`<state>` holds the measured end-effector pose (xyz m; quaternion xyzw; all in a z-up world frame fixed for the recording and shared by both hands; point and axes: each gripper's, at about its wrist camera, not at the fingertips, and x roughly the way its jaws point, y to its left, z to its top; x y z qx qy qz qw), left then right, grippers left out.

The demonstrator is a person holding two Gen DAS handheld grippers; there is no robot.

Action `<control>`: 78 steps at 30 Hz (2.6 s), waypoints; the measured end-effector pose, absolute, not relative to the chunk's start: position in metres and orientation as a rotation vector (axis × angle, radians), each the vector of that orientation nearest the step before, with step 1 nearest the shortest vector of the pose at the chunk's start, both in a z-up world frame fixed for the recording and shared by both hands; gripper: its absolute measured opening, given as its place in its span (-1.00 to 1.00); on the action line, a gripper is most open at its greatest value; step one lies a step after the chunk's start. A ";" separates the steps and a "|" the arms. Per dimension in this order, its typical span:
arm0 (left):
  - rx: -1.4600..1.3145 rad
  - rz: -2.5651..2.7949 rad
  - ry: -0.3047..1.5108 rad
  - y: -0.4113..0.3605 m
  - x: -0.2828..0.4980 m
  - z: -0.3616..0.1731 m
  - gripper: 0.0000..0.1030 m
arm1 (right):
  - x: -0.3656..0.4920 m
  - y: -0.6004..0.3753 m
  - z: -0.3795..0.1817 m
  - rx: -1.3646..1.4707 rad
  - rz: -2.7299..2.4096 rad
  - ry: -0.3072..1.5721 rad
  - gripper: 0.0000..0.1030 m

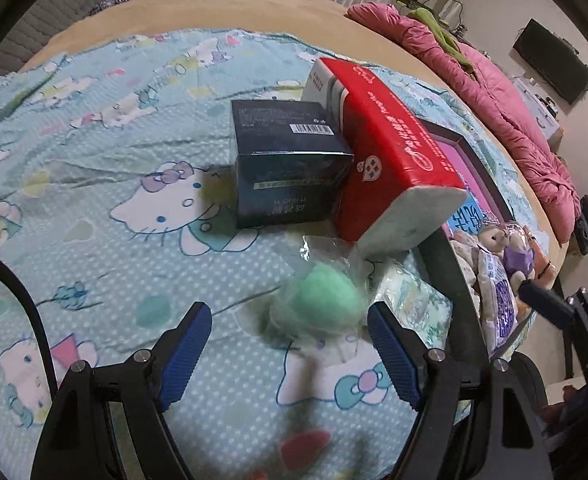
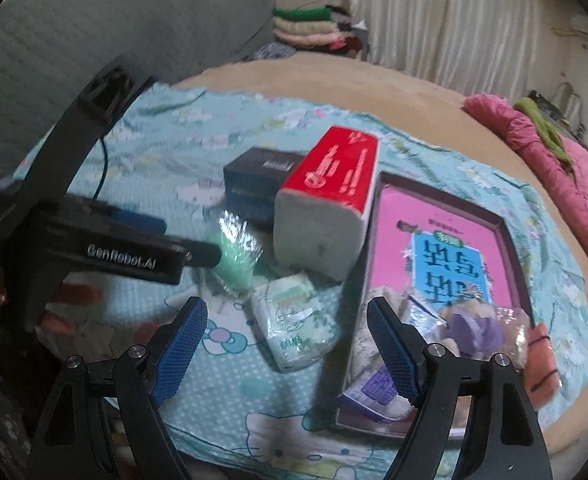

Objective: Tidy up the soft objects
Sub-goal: 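Grasp the green ball bag with the left tool while the right tool grasps the wipes packet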

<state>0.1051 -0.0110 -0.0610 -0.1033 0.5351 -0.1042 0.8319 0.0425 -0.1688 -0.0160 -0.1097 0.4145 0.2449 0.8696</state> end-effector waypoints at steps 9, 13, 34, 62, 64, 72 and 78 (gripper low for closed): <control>-0.270 -0.266 1.190 -0.012 0.128 -0.081 0.55 | 0.062 -0.156 -0.040 -0.333 0.528 0.927 0.61; -0.300 -0.290 1.208 -0.012 0.134 -0.089 0.55 | 0.069 -0.150 -0.052 -0.393 0.535 0.954 0.61; -0.454 -0.437 1.200 0.002 0.144 -0.103 -0.09 | 0.096 -0.119 -0.095 -0.604 0.588 1.008 0.59; -0.390 -0.338 1.123 0.028 0.114 -0.070 -0.10 | 0.091 -0.130 -0.069 -0.263 0.650 1.030 -0.08; -0.378 -0.324 1.119 0.028 0.111 -0.066 -0.10 | 0.085 -0.130 -0.062 -0.256 0.653 1.007 -0.08; -0.346 -0.326 1.052 0.011 0.095 -0.031 -0.10 | 0.070 -0.175 -0.024 -0.144 0.590 0.919 -0.09; -0.315 -0.334 1.020 -0.010 0.086 -0.007 -0.10 | 0.073 -0.221 0.002 -0.032 0.513 0.856 -0.09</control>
